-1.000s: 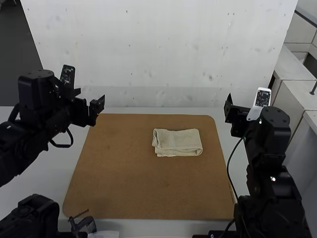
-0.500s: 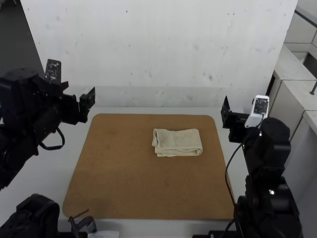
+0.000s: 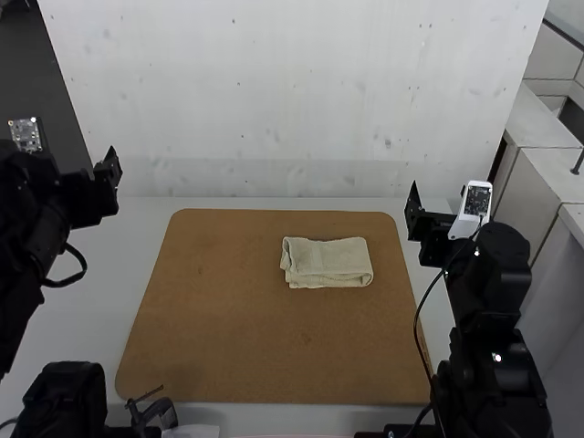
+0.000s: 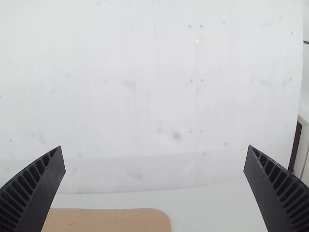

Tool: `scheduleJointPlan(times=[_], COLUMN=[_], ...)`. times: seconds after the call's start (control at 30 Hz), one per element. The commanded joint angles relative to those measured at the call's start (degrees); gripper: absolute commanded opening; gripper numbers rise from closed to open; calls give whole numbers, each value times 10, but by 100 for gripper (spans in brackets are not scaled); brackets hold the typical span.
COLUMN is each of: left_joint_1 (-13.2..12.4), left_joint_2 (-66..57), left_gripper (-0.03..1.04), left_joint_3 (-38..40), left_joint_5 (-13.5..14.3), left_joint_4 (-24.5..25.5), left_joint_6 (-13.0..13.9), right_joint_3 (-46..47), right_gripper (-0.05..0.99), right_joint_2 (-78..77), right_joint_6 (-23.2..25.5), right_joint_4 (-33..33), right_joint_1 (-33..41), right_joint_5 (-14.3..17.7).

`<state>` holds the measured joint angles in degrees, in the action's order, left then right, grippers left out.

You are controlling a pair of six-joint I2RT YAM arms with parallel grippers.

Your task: Fold the towel.

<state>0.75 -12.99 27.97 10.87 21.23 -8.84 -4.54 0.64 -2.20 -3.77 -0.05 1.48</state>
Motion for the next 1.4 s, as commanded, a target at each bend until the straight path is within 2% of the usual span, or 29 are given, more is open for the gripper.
scheduleJointPlan(times=[0.0,0.1,0.17,0.23,0.3,0.4,0.47,0.57,0.63,0.73,1.0,1.1,1.37], left_joint_1=[-15,-8,-3,-7,-5,-6,-6,-6,-6,-6,-5,-6,-6], left_joint_2=[25,43,76,118,119,120,119,120,120,120,120,120,120], left_gripper=[98,98,98,96,96,97,97,97,97,97,97,99,99], left_joint_3=[-41,-72,-107,-143,-146,-169,-193,-227,-245,-259,-267,-267,-266], left_joint_5=[1,-1,-2,-15,-35,-82,-108,-125,-138,-145,-185,-183,-183], left_joint_4=[-11,-20,-60,-120,-125,-137,-165,-214,-238,-237,-225,-225,-225], left_joint_6=[-9,-12,-3,42,56,82,94,119,122,122,118,116,114], right_joint_3=[-3,-3,-5,-5,-3,1,5,12,15,15,21,16,14], right_gripper=[95,95,95,95,95,95,95,95,95,95,95,96,96], right_joint_2=[-8,-8,-8,-8,-8,-7,-6,-6,-6,-4,0,-1,0], right_joint_6=[-4,-4,-4,-4,-4,-4,-3,-3,-3,4,15,15,18], right_joint_4=[-8,-12,-12,-12,-12,-11,-13,-20,-21,-12,25,54,62], right_joint_1=[5,5,5,5,5,7,8,11,11,12,15,17,18], right_joint_5=[-3,-4,-4,-3,-4,-2,-3,-3,-3,-3,-5,-8,-11])
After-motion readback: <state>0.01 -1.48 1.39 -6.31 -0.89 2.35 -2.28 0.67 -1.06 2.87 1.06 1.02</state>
